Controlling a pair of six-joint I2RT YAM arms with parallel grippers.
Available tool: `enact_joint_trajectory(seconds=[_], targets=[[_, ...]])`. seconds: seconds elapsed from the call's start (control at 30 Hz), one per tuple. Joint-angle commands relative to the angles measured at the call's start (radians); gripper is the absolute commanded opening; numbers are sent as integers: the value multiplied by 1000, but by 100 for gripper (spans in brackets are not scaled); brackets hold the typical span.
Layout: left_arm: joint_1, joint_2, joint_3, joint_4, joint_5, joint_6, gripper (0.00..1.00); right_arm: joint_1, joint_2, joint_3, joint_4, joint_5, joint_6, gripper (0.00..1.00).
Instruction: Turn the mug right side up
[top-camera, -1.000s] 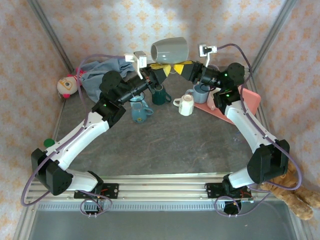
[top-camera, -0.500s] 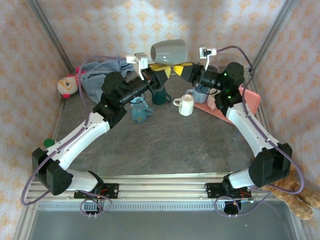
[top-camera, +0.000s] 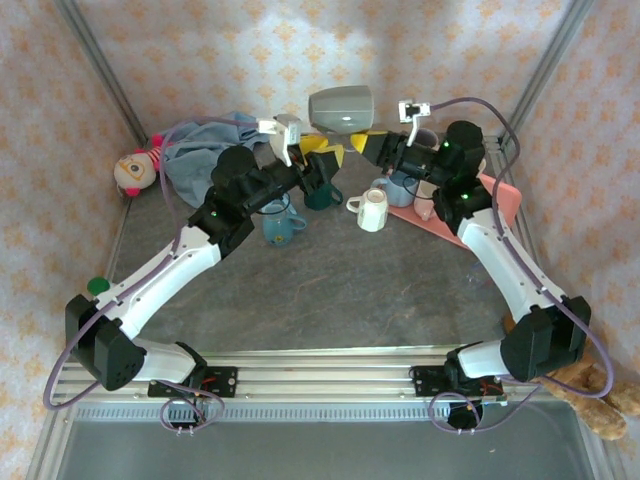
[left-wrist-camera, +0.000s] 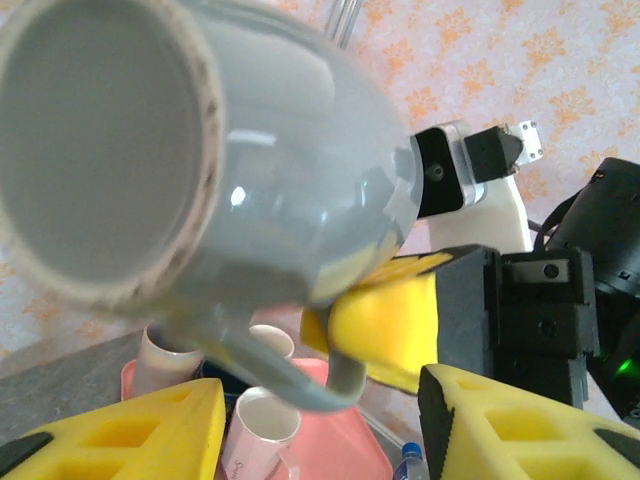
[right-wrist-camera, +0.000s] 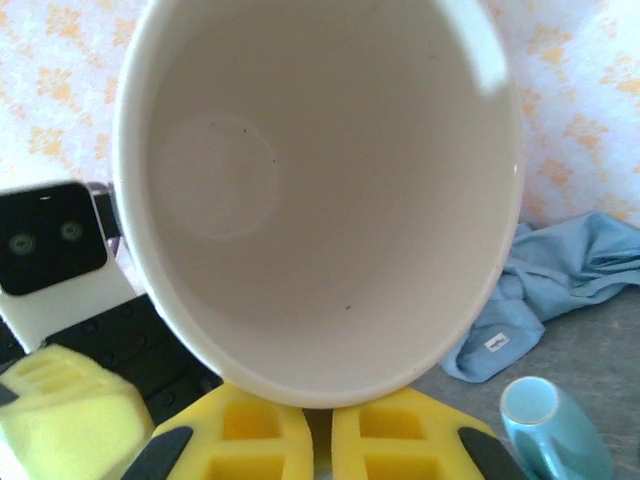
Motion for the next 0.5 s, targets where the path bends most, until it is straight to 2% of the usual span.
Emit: enact_joint_trajectory(seconds=[0.0, 0.2, 0.47], targets=[[5, -33, -18, 10, -21, 22, 56, -28, -68, -12, 73, 72, -16, 0], [22, -60, -26, -45, -24, 64, 57, -62, -126, -58, 0, 162, -50, 0], [33, -75, -28, -109, -19, 118, 57, -82, -232, -91, -256, 379, -222, 0]])
